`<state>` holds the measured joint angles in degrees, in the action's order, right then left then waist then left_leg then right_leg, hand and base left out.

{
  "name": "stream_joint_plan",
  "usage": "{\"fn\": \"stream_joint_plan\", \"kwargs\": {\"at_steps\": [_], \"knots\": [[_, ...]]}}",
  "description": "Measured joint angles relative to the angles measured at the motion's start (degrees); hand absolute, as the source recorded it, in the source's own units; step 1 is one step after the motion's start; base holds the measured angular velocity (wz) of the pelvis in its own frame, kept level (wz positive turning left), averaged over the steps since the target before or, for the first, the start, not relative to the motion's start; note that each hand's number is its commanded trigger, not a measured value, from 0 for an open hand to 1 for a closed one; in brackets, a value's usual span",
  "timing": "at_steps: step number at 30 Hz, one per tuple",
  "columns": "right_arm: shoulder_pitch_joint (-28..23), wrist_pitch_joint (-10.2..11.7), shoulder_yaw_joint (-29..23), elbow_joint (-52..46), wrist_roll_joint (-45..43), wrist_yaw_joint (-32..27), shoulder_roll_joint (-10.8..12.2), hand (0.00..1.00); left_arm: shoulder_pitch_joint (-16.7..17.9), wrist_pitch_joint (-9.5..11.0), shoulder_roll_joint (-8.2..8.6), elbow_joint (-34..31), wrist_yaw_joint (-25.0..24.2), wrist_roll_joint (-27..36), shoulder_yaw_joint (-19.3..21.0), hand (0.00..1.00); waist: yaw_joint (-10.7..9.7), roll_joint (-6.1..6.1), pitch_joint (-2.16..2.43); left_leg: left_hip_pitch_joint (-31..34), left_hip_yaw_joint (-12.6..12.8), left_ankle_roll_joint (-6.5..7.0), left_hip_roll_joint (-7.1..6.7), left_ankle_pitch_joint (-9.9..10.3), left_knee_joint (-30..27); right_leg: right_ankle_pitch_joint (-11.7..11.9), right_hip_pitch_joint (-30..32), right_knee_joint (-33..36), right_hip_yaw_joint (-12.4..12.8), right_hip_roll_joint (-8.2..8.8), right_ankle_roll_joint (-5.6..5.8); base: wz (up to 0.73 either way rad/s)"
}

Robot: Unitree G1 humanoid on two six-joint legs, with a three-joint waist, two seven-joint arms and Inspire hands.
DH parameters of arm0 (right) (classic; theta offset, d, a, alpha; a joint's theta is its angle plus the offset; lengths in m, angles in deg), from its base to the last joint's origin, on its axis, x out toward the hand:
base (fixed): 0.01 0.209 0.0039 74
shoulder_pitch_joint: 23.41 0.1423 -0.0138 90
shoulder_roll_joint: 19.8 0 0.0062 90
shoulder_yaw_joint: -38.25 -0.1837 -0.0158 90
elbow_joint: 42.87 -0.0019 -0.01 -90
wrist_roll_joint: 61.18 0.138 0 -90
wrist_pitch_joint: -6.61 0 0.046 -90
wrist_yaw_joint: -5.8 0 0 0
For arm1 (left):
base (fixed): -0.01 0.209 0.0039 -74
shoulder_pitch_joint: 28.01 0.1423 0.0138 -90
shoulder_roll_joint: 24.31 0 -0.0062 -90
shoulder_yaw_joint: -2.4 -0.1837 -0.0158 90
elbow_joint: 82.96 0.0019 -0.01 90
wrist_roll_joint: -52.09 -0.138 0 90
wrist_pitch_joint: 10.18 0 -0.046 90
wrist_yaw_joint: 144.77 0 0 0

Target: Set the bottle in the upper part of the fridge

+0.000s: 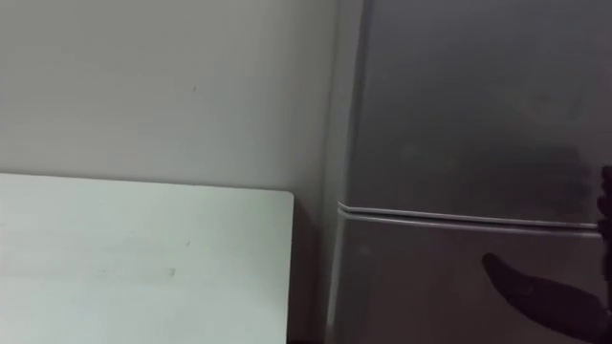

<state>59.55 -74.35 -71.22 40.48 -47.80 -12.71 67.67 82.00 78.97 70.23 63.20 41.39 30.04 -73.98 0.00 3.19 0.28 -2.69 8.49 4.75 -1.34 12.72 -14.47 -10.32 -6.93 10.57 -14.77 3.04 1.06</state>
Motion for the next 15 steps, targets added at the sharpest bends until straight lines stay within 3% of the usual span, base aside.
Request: {"fn": "stream_joint_plan", "kwargs": {"at_steps": [7,11,15], "knots": [[-1.04,-0.38,-2.8,-0.08,6.29,-6.88,0.0,0.0,-0.37,-0.03,0.82,-0.25,2.04,1.29,0.79,0.0,-2.11,-0.19,0.14,0.14,0.25,-0.05,-0.03,-0.02,0.98,0.0,0.64,-0.08,0.29,0.09,0.01,-0.02],[-1.56,-0.39,-6.1,-0.12,8.65,-11.28,0.0,0.0,-0.52,-0.03,1.55,-1.58,2.45,1.21,0.84,0.0,-3.08,-0.73,0.52,0.13,0.78,-0.04,-0.15,-0.03,1.75,-0.03,0.94,0.06,0.61,-0.06,0.07,-0.07],[-5.73,-0.37,-6.7,-0.04,11.49,-15.54,0.65,0.0,-1.38,-0.14,1.57,-1.78,3.99,2.41,-0.11,0.0,-4.24,-1.23,0.4,0.16,0.7,-0.05,-0.09,-0.01,1.93,-0.02,0.97,0.21,0.59,-0.11,0.07,0.0]]}}
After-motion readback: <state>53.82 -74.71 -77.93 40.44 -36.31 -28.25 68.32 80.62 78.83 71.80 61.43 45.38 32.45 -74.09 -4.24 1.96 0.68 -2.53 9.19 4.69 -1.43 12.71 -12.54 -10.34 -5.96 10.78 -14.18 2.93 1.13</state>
